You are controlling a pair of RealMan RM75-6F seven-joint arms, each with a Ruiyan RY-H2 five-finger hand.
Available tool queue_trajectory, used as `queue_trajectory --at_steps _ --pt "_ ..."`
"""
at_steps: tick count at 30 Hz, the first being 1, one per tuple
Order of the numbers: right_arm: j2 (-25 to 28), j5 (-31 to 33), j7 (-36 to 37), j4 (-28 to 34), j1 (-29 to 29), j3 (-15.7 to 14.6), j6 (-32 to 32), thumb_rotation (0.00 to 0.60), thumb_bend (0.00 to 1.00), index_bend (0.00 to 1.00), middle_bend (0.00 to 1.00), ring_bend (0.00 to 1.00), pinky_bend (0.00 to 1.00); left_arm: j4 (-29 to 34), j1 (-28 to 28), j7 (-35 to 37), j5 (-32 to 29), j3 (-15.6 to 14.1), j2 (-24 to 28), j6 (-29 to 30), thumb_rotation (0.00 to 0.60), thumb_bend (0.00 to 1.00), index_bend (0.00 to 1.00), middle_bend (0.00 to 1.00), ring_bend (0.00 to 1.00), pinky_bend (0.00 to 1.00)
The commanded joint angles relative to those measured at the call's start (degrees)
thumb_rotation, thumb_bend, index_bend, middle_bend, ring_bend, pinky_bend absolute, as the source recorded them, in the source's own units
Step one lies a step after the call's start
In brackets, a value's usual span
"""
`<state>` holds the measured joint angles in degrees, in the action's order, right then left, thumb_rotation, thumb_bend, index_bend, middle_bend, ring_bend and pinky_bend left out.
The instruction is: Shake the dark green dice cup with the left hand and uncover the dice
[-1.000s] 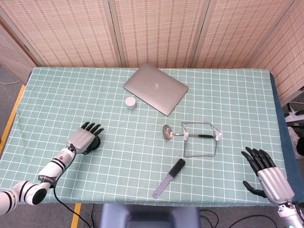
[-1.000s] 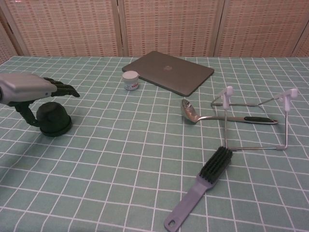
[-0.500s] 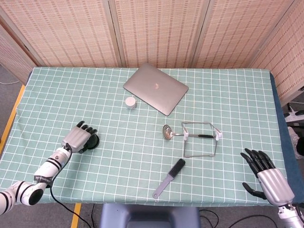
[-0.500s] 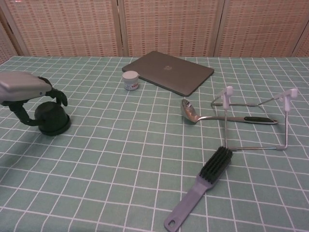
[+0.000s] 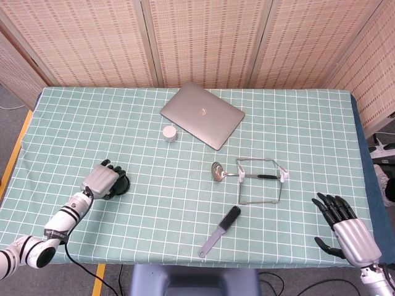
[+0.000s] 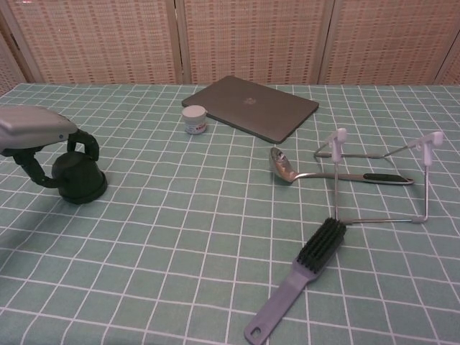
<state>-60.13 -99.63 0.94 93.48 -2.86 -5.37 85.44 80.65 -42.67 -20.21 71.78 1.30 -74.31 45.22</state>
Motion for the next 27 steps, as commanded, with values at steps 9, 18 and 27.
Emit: queue_trajectory --at_steps 9,18,27 --pt "0.1 -0.2 0.1 0.1 0.0 -0.1 0.2 0.6 0.21 0.0 0.0 0.0 0.07 4.4 0.9 2.2 1.2 1.6 3.8 3.7 0.6 0.33 0.62 0.57 0.36 0.21" --pt "1.0 -0.8 1.9 0.1 0.4 -0.1 1.6 0.6 0.21 0.0 0.0 0.0 0.07 -7.0 1.0 4.4 -5.9 2.0 0.6 -0.9 0.6 0.33 0.61 0.58 0.36 0.22" --pt "0.8 -0.9 1.4 0.0 0.3 -0.2 1.2 0.6 0.21 0.0 0.0 0.0 0.07 -14.5 1.0 2.2 -9.0 1.3 -3.6 -3.4 0.6 0.34 0.51 0.44 0.28 0.2"
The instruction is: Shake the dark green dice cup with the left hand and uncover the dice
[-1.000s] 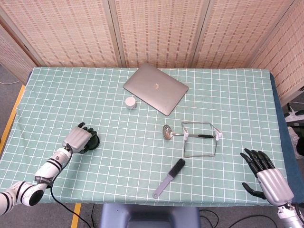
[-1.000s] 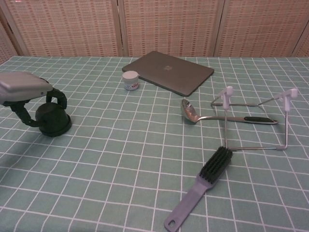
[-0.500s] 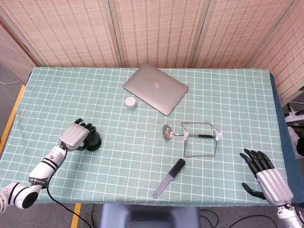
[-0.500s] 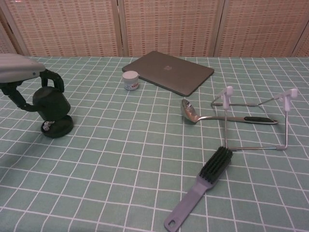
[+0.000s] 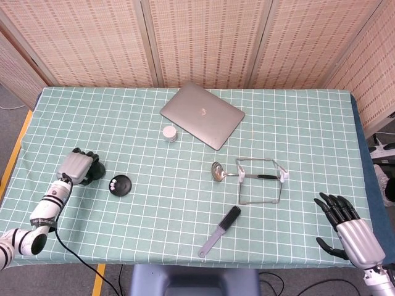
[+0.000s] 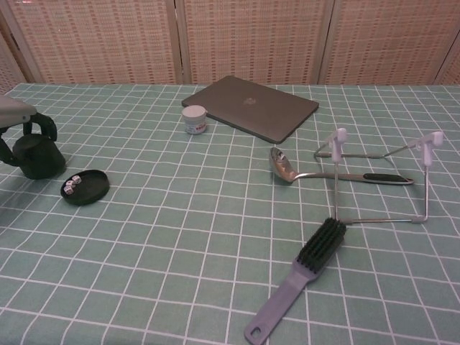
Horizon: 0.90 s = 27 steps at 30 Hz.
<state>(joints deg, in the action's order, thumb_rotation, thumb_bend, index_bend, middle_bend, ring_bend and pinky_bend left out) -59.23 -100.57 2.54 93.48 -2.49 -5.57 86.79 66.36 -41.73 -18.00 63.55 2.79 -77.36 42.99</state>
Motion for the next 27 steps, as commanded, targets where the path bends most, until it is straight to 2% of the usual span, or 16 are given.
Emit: queue_trajectory --at_steps 1,4,6,7,9,15,18,21,23,24,25,27 --pt "-0.2 0.1 -0.5 0.0 -0.1 0.0 -0.3 0.6 0.21 0.0 0.0 0.0 0.07 0.4 0.2 0.7 -0.4 -0.3 -0.1 -1.5 0.6 0.33 0.48 0.4 0.26 0.2" --pt "-0.4 0.2 -0.9 0.0 -0.2 -0.1 -0.9 0.6 0.21 0.0 0.0 0.0 0.07 1.2 0.5 1.6 0.6 -0.4 0.6 -1.1 0.6 0.34 0.3 0.2 0.15 0.19" --pt "-0.5 0.3 -1.1 0.0 -0.3 0.0 -1.1 0.6 0.21 0.0 0.0 0.0 0.07 1.7 0.6 1.4 0.0 -0.4 1.0 -1.4 0.6 0.34 0.12 0.06 0.06 0.19" --pt "-0.5 0.4 -1.1 0.0 -0.3 0.0 -1.2 0.6 0.21 0.0 0.0 0.0 0.07 2.1 0.6 0.9 -0.8 -0.4 1.3 -1.7 0.6 0.34 0.05 0.02 0.03 0.18" --pt "-0.5 0.4 -1.1 0.0 -0.3 0.0 -1.2 0.6 0.21 0.0 0.0 0.0 0.07 2.8 0.6 -0.1 -1.8 -0.2 1.6 -1.6 0.6 0.34 0.0 0.0 0.0 0.16" --pt "-0.4 0.1 -0.7 0.1 -0.2 -0.1 -0.7 0.6 0.21 0.0 0.0 0.0 0.07 3.8 1.3 -1.5 -2.1 -0.3 1.6 0.6 0.6 0.33 0.0 0.0 0.0 0.13" --pt "-0.4 -0.2 -0.8 0.1 -0.1 -0.2 -0.5 0.6 0.21 0.0 0.0 0.0 0.07 5.9 2.8 0.0 -0.1 0.2 2.5 4.8 0.6 0.33 0.0 0.0 0.0 0.13" --pt "-0.4 -0.1 -0.8 0.0 0.0 -0.1 -0.3 0.6 0.21 0.0 0.0 0.0 0.05 11.4 7.7 9.0 8.1 0.3 4.2 16.2 0.6 0.35 0.0 0.0 0.0 0.12" --pt "-0.5 0.2 -0.9 -0.1 -0.1 0.0 -0.5 0.6 0.21 0.0 0.0 0.0 0.02 13.0 12.8 23.2 17.4 -1.1 3.4 27.5 0.6 0.41 0.0 0.0 0.0 0.08" --pt "-0.5 0.3 -1.0 0.0 0.0 0.0 -0.6 0.6 0.21 0.0 0.0 0.0 0.0 12.9 15.0 29.4 20.8 -2.6 2.7 31.4 0.6 0.44 0.0 0.0 0.0 0.06" --pt "-0.4 0.3 -1.3 0.2 0.0 -0.1 -0.6 0.6 0.21 0.0 0.0 0.0 0.0 12.6 17.8 36.0 24.4 -5.4 2.4 35.0 0.6 0.45 0.0 0.0 0.0 0.05" --pt "-0.4 0.2 -1.6 0.3 0.2 0.0 -0.3 0.6 0.21 0.0 0.0 0.0 0.0 12.5 21.3 40.8 28.1 -9.8 2.8 37.7 0.6 0.44 0.0 0.0 0.0 0.02"
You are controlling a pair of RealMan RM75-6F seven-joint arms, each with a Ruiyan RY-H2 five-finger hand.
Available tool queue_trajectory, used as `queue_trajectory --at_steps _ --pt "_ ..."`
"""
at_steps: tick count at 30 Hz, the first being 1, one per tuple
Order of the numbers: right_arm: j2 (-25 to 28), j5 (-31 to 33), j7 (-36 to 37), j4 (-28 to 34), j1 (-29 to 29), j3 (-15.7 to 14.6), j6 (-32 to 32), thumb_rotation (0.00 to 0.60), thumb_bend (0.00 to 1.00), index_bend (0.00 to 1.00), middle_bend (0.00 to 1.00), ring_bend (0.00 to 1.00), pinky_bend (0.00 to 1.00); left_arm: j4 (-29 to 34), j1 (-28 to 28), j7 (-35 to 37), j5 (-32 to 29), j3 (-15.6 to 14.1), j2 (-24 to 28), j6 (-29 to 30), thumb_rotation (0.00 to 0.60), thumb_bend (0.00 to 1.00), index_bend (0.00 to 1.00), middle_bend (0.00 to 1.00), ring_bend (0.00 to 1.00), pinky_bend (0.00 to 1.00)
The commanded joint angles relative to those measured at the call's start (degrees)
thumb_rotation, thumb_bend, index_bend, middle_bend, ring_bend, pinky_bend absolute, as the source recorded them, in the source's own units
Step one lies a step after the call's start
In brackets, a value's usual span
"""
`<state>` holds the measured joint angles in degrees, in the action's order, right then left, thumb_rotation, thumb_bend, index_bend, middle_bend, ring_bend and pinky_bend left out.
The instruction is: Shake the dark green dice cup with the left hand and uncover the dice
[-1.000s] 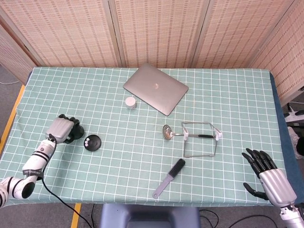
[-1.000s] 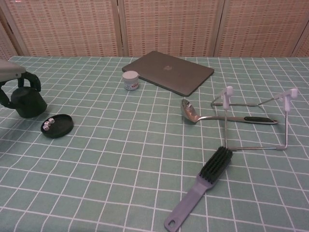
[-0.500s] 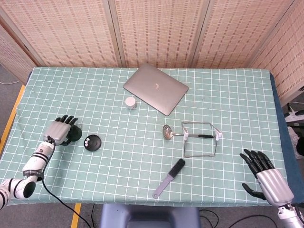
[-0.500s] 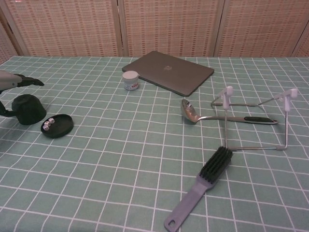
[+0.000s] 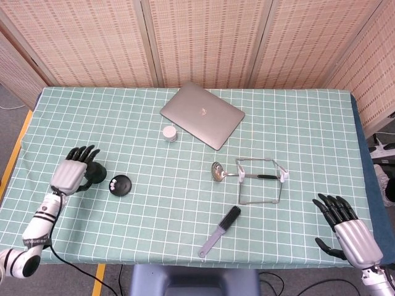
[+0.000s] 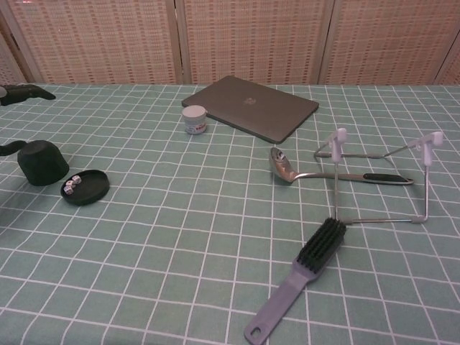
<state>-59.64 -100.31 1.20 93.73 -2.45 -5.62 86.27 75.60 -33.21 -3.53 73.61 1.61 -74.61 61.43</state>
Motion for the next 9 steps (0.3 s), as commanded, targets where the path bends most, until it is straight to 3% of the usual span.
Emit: queue_trajectory --at_steps 1,4,9 --pt "-0.1 0.0 -0.5 0.1 0.2 0.1 0.5 0.6 0.21 0.0 0.0 0.0 0.0 3.0 14.5 27.0 19.5 -10.6 0.3 20.6 0.6 0.44 0.0 0.0 0.0 0.02" --pt "-0.7 0.1 -1.1 -0.3 0.0 0.2 -0.1 0.6 0.21 0.0 0.0 0.0 0.0 2.4 15.4 25.8 22.1 -12.2 0.6 21.1 0.6 0.42 0.0 0.0 0.0 0.0" --pt "-1.3 -0.7 -1.4 -0.7 -0.2 -0.2 -0.6 0.6 0.21 0.0 0.0 0.0 0.0 2.2 16.7 21.3 20.9 -11.0 0.9 21.5 0.6 0.41 0.0 0.0 0.0 0.0"
